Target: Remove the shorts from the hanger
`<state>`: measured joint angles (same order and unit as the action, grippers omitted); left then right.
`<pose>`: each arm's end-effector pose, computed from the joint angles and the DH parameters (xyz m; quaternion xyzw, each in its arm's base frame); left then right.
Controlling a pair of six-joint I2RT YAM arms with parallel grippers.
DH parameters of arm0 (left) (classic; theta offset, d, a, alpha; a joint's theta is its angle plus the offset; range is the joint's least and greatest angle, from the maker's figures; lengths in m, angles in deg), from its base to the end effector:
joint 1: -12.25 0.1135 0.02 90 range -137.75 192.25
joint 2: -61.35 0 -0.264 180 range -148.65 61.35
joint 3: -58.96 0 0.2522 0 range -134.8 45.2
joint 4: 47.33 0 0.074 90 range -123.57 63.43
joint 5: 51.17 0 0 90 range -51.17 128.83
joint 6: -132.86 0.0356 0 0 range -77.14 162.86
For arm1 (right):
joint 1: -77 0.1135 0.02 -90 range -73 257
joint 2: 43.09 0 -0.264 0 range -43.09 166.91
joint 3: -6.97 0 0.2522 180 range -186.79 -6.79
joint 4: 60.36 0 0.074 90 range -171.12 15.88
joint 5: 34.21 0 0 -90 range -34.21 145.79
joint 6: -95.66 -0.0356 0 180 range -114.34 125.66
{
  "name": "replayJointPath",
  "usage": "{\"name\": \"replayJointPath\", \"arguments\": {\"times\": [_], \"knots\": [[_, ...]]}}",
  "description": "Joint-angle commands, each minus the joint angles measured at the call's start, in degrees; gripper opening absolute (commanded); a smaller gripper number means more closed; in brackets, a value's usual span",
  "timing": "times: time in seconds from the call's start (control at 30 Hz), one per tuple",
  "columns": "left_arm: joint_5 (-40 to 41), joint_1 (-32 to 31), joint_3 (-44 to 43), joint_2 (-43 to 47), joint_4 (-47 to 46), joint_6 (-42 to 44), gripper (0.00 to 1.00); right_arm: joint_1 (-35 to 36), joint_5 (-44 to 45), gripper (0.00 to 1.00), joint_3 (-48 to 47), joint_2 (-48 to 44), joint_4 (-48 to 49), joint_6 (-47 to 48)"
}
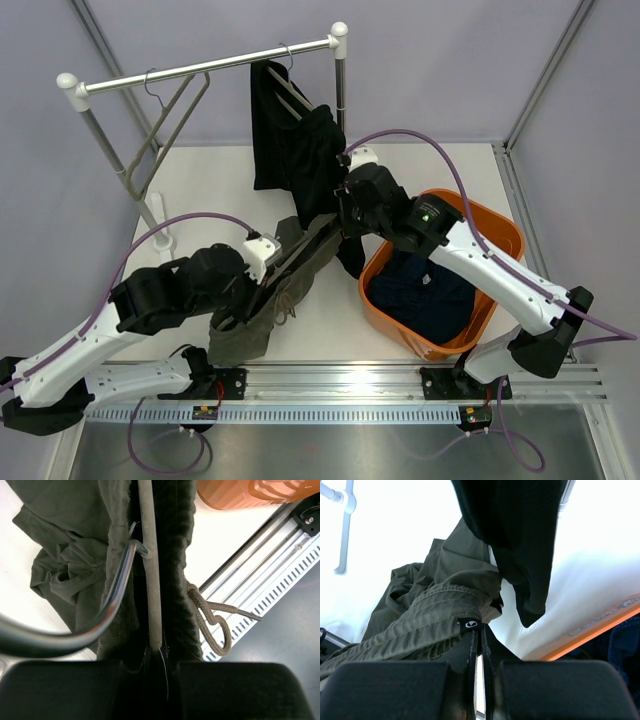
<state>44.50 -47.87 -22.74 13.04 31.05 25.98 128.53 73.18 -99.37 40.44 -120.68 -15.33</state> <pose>0.0690 -0.1130 0.3721 0.3224 0.8648 -0.2022 0.3276 0.2002 0.2348 0.4078 -0.1690 0.8729 0.1492 0.4327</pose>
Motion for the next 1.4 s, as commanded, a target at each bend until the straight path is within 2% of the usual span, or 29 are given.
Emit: {"name": "replayJointPath", "arguments": {"times": [0.0, 0.37, 0.47, 0.57, 0.9, 1.03, 1.1, 1.17, 1.3, 1.37], "knots": [[-7.1, -1.1, -3.9, 2.3, -1.4, 3.0, 0.0, -5.1, 4.4, 0.04, -1.8, 0.9, -0.4, 2.6], [-8.1, -5.5, -3.3, 1.3, -1.7, 4.7, 0.0, -6.7, 5.8, 0.05, -9.2, 6.5, -1.7, 5.5], [-5.9, -6.9, -3.2, 0.9, -1.7, 4.3, 0.0, -6.8, 5.6, 0.05, -10.1, 7.6, -1.4, 5.6], [-2.0, -6.9, -5.0, 2.1, -1.4, 3.4, 0.0, -7.0, 5.6, 0.04, -7.2, 7.0, -0.8, 5.0], [2.1, -6.9, -8.8, 5.8, -1.8, 2.1, 0.0, -7.8, 3.6, 0.02, 2.5, 1.9, 3.0, 2.7], [5.2, -6.9, -9.5, 6.4, -3.4, 0.9, 0.0, -7.7, -0.8, 0.0, 5.1, -1.4, 3.9, 0.8], [8.3, -6.9, -10.0, 6.0, -4.3, -0.2, 0.0, -6.0, -2.9, 0.0, 7.9, -4.4, 6.1, -0.4], [12.1, -6.9, -10.0, 6.0, -6.1, -1.4, 0.0, -2.9, -1.1, 0.0, 8.9, -6.3, 6.3, -1.2], [17.8, -6.9, -8.3, 7.2, -15.0, -3.1, 0.0, 10.6, 4.3, 0.0, 8.5, -7.0, 5.7, -4.2], [23.1, -6.9, -7.4, 7.7, -17.7, -4.4, 0.0, 14.6, 5.6, 0.0, 9.3, -7.2, 7.0, -5.4]]}}
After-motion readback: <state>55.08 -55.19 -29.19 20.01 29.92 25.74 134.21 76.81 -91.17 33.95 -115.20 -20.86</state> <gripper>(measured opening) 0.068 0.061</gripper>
